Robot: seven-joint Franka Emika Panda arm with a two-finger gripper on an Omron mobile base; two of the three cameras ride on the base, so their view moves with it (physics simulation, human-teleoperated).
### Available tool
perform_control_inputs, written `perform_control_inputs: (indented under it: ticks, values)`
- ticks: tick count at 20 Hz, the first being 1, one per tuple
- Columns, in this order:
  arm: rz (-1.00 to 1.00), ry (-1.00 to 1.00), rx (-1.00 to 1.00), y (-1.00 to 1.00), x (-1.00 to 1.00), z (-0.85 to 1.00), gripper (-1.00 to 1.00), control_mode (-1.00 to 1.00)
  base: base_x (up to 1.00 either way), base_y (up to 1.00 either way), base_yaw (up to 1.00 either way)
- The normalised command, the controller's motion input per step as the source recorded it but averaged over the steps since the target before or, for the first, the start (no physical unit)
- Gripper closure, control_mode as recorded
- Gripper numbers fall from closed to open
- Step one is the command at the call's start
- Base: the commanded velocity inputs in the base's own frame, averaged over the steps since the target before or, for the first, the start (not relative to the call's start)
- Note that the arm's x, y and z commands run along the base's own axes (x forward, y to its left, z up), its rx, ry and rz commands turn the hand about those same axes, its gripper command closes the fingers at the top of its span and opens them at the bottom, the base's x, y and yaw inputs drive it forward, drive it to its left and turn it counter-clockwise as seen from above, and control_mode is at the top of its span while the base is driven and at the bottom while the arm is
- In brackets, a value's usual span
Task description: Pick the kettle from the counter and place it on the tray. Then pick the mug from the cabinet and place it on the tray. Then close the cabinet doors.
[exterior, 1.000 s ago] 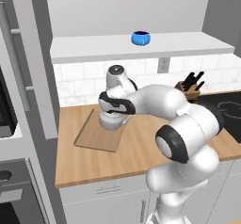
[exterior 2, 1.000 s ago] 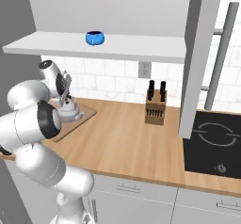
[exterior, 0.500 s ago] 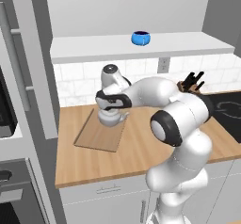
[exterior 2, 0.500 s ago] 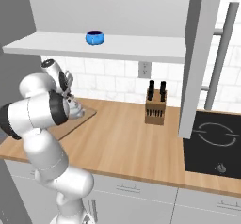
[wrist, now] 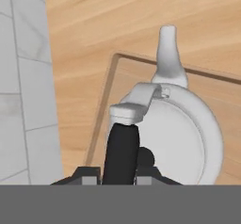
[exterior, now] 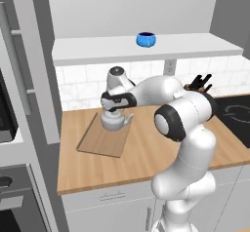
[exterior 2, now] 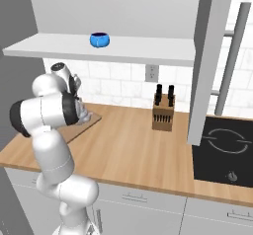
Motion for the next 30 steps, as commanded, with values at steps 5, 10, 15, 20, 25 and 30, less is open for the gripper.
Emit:
perform_control_inputs:
  ticks: [5,10,15,20,25,30]
  values:
    - [0.00,0.01,0.01,0.00,-0.01,-0.24,-1.00,-1.00,0.00,0.00,0.00]
    - [0.00,0.09,0.02,0.00,-0.49,-0.14,-1.00,-1.00,0.00,0.00,0.00]
    - [0.00,0.10,0.03,0.00,-0.47,0.00,-1.00,-1.00,0.00,0.00,0.00]
    - [0.00,0.04,0.00,0.00,-0.20,0.12,-1.00,-1.00,0.00,0.00,0.00]
    - [0.00,-0.20,0.00,0.03,0.16,0.25,-1.00,-1.00,0.00,0.00,0.00]
    - [0.00,-0.31,0.00,0.00,0.03,0.30,-1.00,-1.00,0.00,0.00,0.00]
